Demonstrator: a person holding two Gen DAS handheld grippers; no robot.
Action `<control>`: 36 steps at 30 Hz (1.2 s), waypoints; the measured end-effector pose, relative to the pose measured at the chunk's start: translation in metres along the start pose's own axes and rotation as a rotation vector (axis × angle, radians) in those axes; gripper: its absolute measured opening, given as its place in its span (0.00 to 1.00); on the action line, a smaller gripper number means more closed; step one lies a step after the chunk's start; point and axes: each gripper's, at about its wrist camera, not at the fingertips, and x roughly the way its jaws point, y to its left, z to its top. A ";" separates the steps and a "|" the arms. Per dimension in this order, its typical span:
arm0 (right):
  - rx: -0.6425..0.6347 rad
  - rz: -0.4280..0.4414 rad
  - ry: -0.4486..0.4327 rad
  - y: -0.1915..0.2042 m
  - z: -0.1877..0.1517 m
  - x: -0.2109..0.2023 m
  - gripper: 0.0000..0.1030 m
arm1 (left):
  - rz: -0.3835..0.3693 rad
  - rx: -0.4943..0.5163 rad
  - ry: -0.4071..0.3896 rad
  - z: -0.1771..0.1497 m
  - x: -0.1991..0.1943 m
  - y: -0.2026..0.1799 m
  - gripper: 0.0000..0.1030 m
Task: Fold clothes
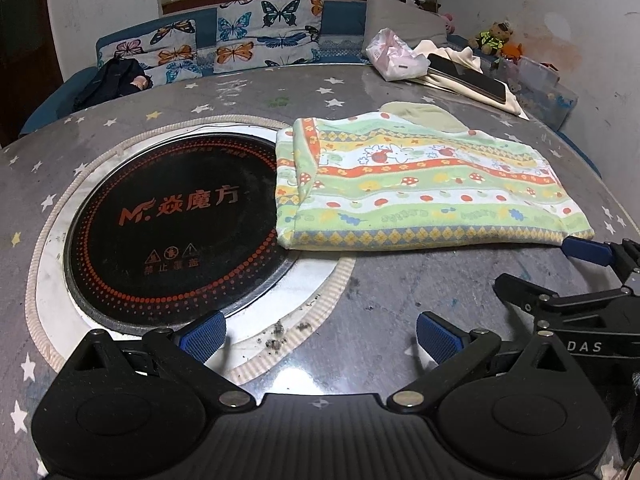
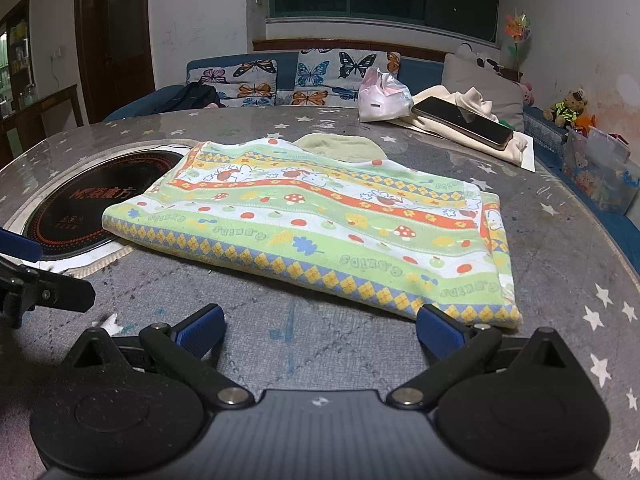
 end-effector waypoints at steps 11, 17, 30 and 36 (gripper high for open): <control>0.003 0.002 0.000 -0.001 0.000 0.000 1.00 | 0.023 0.043 -0.021 -0.001 -0.008 -0.015 1.00; 0.004 0.002 -0.001 -0.001 0.000 0.000 1.00 | 0.023 0.050 -0.024 0.000 -0.009 -0.019 1.00; 0.000 -0.001 0.001 0.000 -0.001 0.000 1.00 | 0.027 0.053 -0.037 0.004 -0.013 -0.022 1.00; -0.002 -0.002 0.003 0.000 0.000 0.000 1.00 | 0.019 0.057 -0.036 0.008 -0.014 -0.023 1.00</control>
